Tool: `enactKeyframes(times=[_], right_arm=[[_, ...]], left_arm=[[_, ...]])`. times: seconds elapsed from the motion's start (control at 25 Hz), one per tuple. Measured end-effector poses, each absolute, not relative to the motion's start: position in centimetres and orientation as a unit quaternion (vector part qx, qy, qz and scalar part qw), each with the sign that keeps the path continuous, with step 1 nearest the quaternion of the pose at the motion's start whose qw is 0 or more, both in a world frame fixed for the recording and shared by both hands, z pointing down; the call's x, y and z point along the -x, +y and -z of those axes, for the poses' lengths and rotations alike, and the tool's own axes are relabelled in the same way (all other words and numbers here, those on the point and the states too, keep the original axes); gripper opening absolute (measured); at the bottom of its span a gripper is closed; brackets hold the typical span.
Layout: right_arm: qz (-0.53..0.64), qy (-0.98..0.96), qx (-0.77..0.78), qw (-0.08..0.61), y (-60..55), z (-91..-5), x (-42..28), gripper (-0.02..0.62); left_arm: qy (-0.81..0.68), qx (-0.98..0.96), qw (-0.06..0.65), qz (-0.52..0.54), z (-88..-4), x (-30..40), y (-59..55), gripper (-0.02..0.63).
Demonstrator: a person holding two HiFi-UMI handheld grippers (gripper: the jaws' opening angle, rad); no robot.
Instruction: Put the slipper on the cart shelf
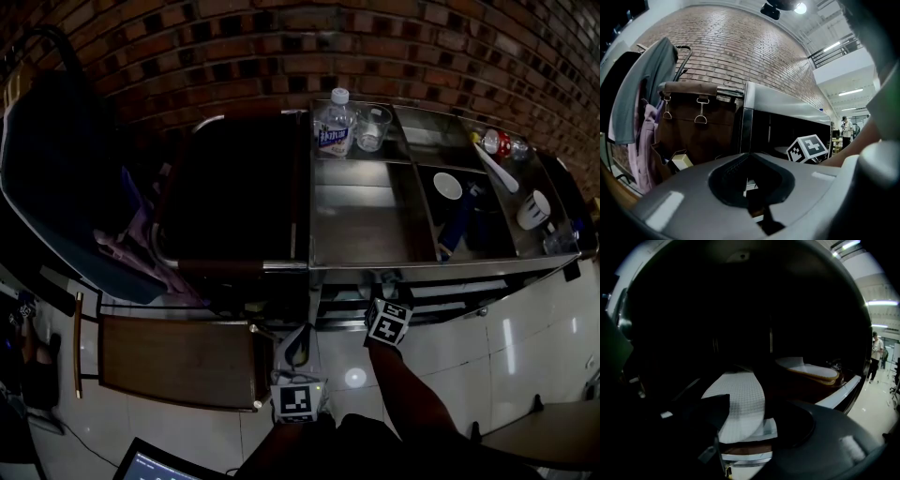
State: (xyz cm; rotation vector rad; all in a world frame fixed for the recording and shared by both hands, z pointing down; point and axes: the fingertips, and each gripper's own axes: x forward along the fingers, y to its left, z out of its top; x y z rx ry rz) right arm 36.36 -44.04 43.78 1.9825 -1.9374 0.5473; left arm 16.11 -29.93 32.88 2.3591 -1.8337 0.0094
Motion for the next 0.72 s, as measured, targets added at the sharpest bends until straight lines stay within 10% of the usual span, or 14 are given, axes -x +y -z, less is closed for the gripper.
enactKeyframes(times=[0.28,0.44,0.72], right_arm=[[-0.086,-0.749,-0.648,0.108,-40.4,-35.9,-35.4,0.299],[-0.041,-0.788,-0.597,0.144,-35.3,-33.3,-34.2,0.002],[-0.042,-0.825,-0.552,0.114,-29.7,-33.4,-33.5,0.002]], left_arm=[[-0.606,-0.792,0.075,0.0,-32.7,-16.9,-29.8,0.015],[-0.6,-0.797,0.067,0.0,-32.1,-17.4,-29.8,0.015],[-0.594,-0.803,0.051,0.005,-30.4,-18.1,-28.9,0.015]])
